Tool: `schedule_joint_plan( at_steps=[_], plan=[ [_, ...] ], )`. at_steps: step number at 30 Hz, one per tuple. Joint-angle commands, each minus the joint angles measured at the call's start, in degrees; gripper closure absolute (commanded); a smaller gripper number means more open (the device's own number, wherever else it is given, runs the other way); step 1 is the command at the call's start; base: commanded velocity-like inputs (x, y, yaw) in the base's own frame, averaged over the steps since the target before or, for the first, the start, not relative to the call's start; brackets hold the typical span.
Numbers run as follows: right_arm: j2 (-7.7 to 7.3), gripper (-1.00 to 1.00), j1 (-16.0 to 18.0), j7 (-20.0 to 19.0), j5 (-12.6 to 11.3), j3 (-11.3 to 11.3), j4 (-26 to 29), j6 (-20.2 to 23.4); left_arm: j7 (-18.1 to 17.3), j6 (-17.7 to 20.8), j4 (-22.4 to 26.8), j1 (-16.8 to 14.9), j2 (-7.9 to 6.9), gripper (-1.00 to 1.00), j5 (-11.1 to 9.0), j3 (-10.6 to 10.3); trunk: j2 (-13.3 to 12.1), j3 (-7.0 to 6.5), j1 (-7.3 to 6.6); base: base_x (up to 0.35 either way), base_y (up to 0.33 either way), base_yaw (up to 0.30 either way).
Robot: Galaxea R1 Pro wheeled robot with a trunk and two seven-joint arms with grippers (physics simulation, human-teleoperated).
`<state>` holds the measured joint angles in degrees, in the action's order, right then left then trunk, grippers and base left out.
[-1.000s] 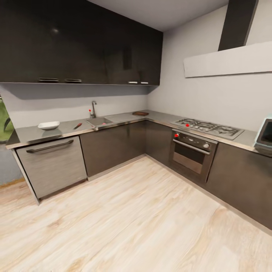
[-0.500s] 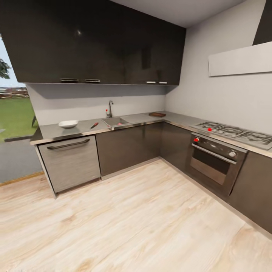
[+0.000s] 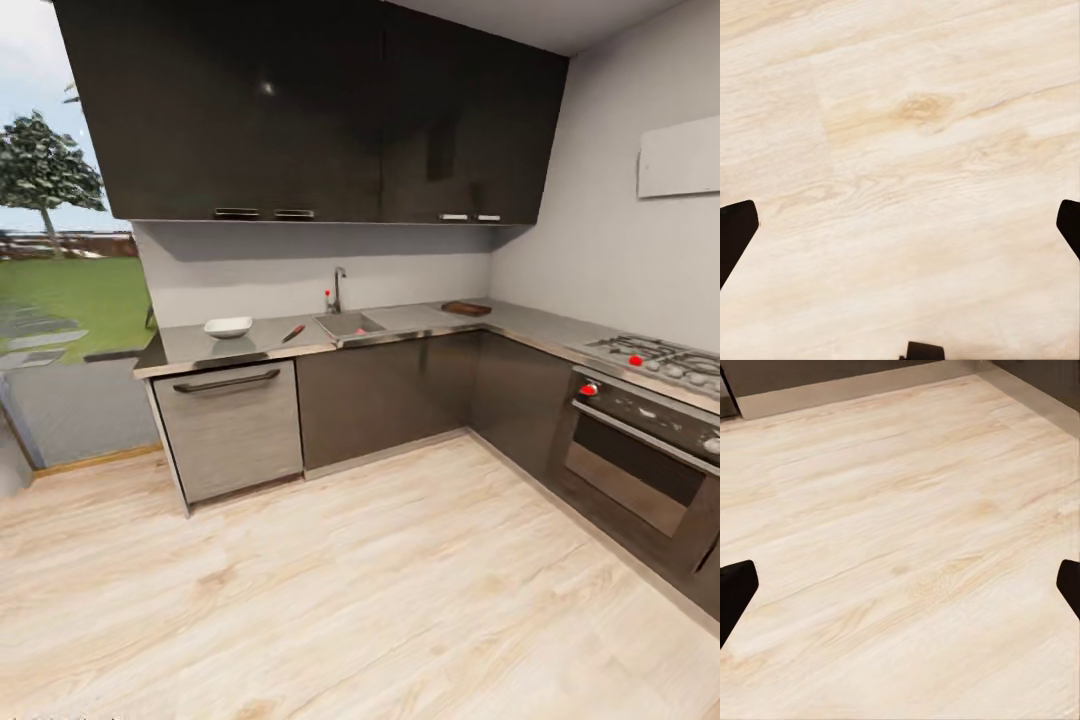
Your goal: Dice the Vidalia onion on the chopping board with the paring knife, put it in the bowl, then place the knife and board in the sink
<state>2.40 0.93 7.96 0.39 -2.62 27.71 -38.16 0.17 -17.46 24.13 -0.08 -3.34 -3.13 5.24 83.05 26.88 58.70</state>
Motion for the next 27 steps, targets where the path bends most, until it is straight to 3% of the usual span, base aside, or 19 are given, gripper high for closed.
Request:
schedule_joint_plan(
  at_steps=[1,27],
  plan=[
    [-0.03,-1.0,0.03,0.47,0.05,-0.28,-0.03,-0.09,0.01,-0.12,0.03,-0.01,0.0,-1.0,-0.31,-0.05,0.03,0.05,0.02,0.231,0.0,0.278],
    [-0.03,-1.0,0.03,0.47,0.05,-0.28,-1.53,0.0,0.01,-0.12,-0.03,-0.01,0.01,-1.0,-0.36,-0.05,0.03,0.05,0.02,0.223,0.0,0.278]
  ],
)
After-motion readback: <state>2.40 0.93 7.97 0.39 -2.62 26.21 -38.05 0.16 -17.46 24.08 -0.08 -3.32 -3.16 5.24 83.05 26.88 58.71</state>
